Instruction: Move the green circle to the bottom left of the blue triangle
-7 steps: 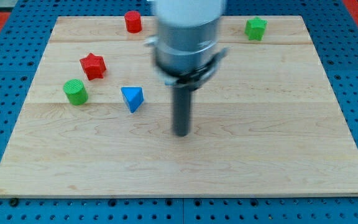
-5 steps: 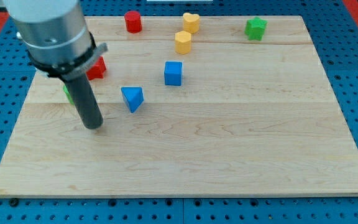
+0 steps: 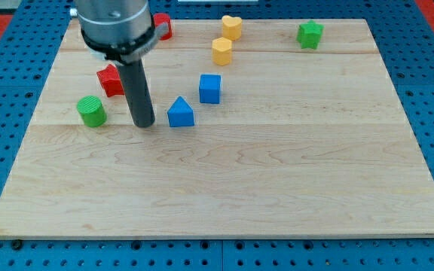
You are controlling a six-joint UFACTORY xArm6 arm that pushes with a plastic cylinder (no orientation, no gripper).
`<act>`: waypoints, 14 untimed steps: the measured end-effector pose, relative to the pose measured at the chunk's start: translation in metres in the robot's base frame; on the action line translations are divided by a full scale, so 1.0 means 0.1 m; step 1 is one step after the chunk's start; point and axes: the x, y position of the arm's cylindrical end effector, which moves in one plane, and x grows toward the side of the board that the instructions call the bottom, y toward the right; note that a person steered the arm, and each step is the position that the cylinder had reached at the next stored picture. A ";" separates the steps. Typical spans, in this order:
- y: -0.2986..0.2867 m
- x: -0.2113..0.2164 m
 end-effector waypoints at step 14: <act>-0.90 0.01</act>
